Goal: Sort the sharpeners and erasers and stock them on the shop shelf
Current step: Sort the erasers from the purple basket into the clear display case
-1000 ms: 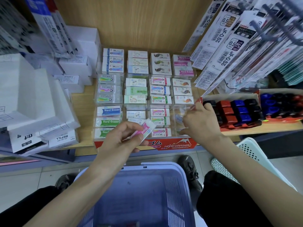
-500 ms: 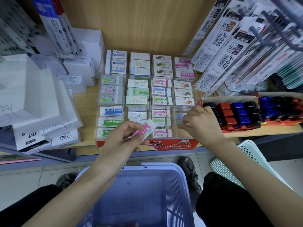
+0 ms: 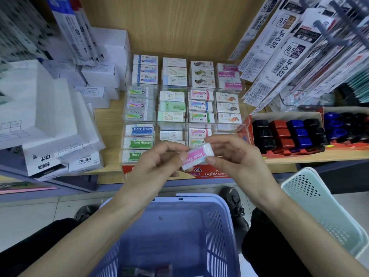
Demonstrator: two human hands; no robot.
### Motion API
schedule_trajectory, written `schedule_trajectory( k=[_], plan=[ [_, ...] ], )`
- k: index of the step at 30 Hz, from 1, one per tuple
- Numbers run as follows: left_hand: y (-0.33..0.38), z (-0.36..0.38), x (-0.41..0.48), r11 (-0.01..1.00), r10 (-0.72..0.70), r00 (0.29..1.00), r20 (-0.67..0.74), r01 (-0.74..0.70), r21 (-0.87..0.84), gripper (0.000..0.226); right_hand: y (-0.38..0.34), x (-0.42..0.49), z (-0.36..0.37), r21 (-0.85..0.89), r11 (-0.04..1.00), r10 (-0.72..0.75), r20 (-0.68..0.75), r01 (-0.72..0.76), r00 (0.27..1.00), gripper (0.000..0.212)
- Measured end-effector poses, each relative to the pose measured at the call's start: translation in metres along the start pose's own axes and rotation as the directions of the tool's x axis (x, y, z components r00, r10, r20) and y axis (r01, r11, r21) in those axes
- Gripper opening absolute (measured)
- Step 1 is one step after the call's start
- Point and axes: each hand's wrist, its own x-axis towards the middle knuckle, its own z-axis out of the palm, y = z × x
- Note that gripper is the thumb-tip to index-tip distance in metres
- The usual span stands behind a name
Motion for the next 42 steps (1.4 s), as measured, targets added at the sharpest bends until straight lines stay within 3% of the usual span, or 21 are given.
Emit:
schedule_trajectory(
  k=[4,8,11,15,17,21,23,27,31,34,36,39,41,42],
  plan=[
    [-0.006,-0.003,0.001,0.996,-0.055,0.998,0.035,0.053,0.066,0.005,0.008,-0.005,0.006,0.040,0.997,0.073,-0.044,-0.071,0.996,0.036],
    [-0.014,-0.007,0.004,0.995,-0.064,0.995,-0.082,0.070,0.070,0.002,0.012,-0.010,0.012,-0.049,0.986,0.157,-0.038,-0.158,0.987,0.024],
    [-0.013,-0.009,0.006,0.998,-0.046,0.981,-0.191,0.054,0.035,0.004,0.014,-0.011,0.021,-0.318,0.944,0.080,-0.043,-0.089,0.996,0.022],
    [-0.013,-0.017,0.009,0.999,-0.027,0.966,-0.259,0.034,0.024,0.007,0.013,-0.006,0.033,-0.486,0.872,-0.091,-0.049,0.056,0.995,0.029],
    [-0.012,-0.028,0.008,1.000,0.005,0.952,-0.306,-0.002,0.009,0.005,0.011,0.003,0.039,-0.514,0.849,-0.168,-0.050,0.119,0.985,0.027],
    [-0.009,-0.062,0.006,0.966,0.156,0.877,-0.455,-0.040,0.254,0.020,0.015,0.026,0.056,-0.502,0.859,-0.144,-0.057,0.097,0.988,0.020],
    [-0.011,-0.077,0.003,0.968,0.112,0.862,-0.495,0.018,0.250,0.026,0.020,0.039,0.066,-0.520,0.849,-0.148,-0.063,0.094,0.987,0.018],
    [-0.023,-0.087,-0.004,0.908,-0.068,0.931,-0.358,0.207,0.365,0.056,0.027,0.068,0.087,-0.620,0.769,-0.255,-0.070,0.158,0.964,0.020],
    [-0.027,-0.087,-0.007,0.877,-0.117,0.967,-0.226,0.207,0.434,0.054,0.038,0.088,0.105,-0.799,0.569,-0.392,-0.059,0.192,0.918,0.032],
    [-0.026,-0.084,-0.008,0.858,-0.127,0.966,-0.225,0.221,0.464,0.057,0.041,0.088,0.106,-0.811,0.570,-0.401,-0.138,0.129,0.906,0.039],
    [-0.028,-0.083,-0.010,0.827,-0.075,0.953,-0.292,0.223,0.516,0.057,0.040,0.079,0.100,-0.776,0.615,-0.388,-0.141,0.141,0.911,0.036],
    [-0.039,-0.081,-0.020,0.761,0.238,0.910,-0.340,0.043,0.647,0.035,0.041,0.038,0.088,-0.681,0.677,-0.474,-0.110,0.281,0.874,0.025],
    [-0.055,-0.076,-0.035,0.745,0.340,0.917,-0.211,-0.125,0.655,0.021,0.052,-0.004,0.083,-0.641,0.659,-0.510,0.004,0.394,0.860,0.021],
    [-0.067,-0.075,-0.041,0.725,0.324,0.939,-0.112,-0.171,0.667,0.018,0.063,-0.022,0.079,-0.621,0.650,-0.495,0.093,0.439,0.864,0.022]
  ],
)
